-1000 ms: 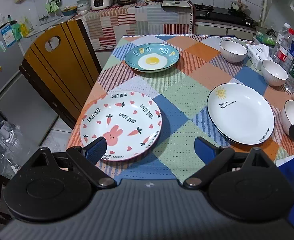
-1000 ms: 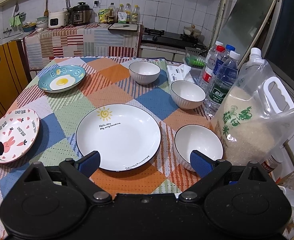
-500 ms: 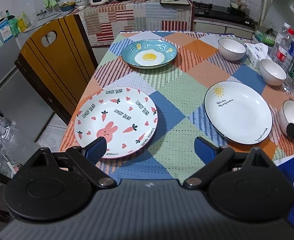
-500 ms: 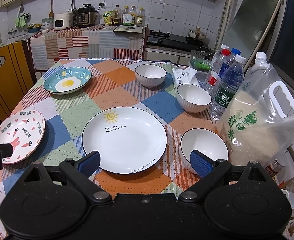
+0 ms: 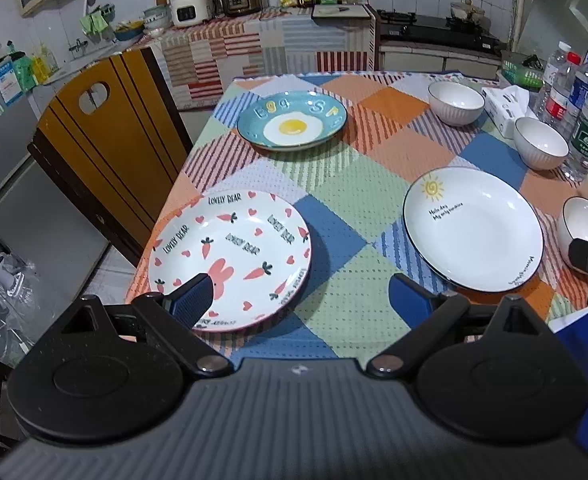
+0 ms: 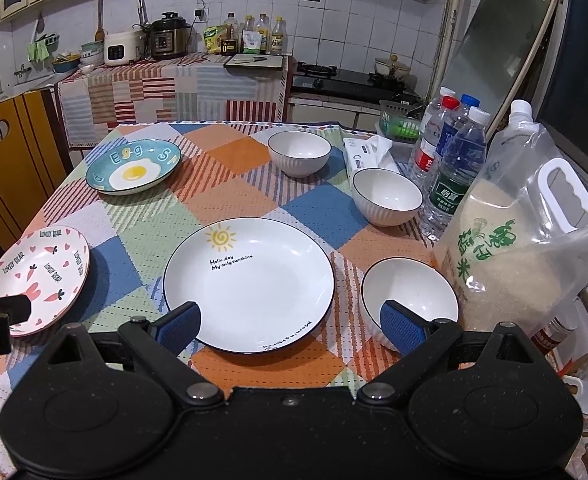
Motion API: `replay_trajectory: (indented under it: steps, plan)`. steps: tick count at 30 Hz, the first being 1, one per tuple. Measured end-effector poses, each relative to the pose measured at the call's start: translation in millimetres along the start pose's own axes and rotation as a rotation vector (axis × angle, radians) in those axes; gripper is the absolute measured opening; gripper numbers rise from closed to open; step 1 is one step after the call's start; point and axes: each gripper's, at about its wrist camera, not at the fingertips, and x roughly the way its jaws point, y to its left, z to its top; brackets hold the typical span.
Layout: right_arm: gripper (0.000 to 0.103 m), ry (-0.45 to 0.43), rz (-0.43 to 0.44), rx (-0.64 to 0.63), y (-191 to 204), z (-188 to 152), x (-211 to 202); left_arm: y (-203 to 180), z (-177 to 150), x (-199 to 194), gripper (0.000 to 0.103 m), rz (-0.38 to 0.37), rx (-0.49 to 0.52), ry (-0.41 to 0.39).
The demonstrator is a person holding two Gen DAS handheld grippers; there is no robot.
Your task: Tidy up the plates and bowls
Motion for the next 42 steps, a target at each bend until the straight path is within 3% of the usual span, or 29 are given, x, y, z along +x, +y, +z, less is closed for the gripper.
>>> replay_trajectory:
  steps: [3, 13, 18, 22, 26, 30, 34, 37, 42]
  plan:
    - [0.098, -0.039, -0.042, -0.056, 7, -4, -1, -2, 1, -2, 0.096, 0.008, 0.01, -0.025]
    - [0.098, -0.038, -0.025, -0.052, 4, -3, 2, -1, 2, 2, 0.095, -0.038, 0.019, -0.013]
    - [0.098, -0.12, 0.082, -0.031, -2, 7, 1, -6, 15, 5, 0.095, -0.108, 0.124, -0.037]
    - [0.098, -0.18, 0.234, -0.087, -5, 25, 5, -1, 42, 17, 0.095, -0.231, 0.172, 0.015]
    - [0.097, -0.056, 0.235, -0.186, 3, 38, 35, 6, 64, 38, 0.094, -0.273, 0.191, 0.044]
    - [0.095, -0.003, 0.245, -0.172, 3, 37, 56, 2, 78, 65, 0.092, -0.282, 0.206, 0.054]
    - [0.079, 0.088, 0.234, -0.003, -16, 22, 82, -11, 82, 88, 0.092, -0.331, 0.184, 0.083]
    - [0.077, 0.148, 0.233, 0.145, -36, 4, 100, -20, 80, 98, 0.091, -0.357, 0.187, 0.07]
    - [0.072, 0.191, 0.264, 0.225, -45, -18, 111, -43, 74, 128, 0.086, -0.401, 0.223, 0.143]
